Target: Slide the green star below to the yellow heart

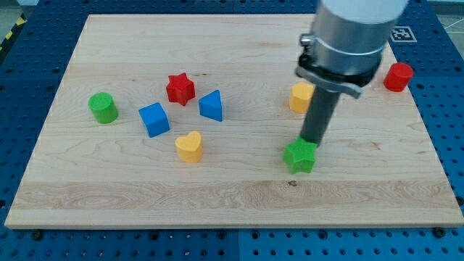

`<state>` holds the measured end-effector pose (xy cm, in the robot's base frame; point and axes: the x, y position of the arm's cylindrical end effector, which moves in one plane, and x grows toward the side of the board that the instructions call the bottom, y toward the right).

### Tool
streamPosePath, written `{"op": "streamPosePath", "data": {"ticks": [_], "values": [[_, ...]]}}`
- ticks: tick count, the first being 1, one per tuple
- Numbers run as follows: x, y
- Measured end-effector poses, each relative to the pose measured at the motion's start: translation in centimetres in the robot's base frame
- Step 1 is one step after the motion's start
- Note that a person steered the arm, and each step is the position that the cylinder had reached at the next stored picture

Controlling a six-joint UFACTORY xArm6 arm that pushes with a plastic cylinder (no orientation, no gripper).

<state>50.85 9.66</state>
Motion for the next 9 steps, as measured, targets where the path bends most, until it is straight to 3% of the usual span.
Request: {"op": "streamPosePath", "data": {"ticks": [1,3,5,7,9], "values": [[0.1,-1.0],[0.1,2.4],[1.9,-0.5],[1.9,2.1],[6.2,-0.6]]}}
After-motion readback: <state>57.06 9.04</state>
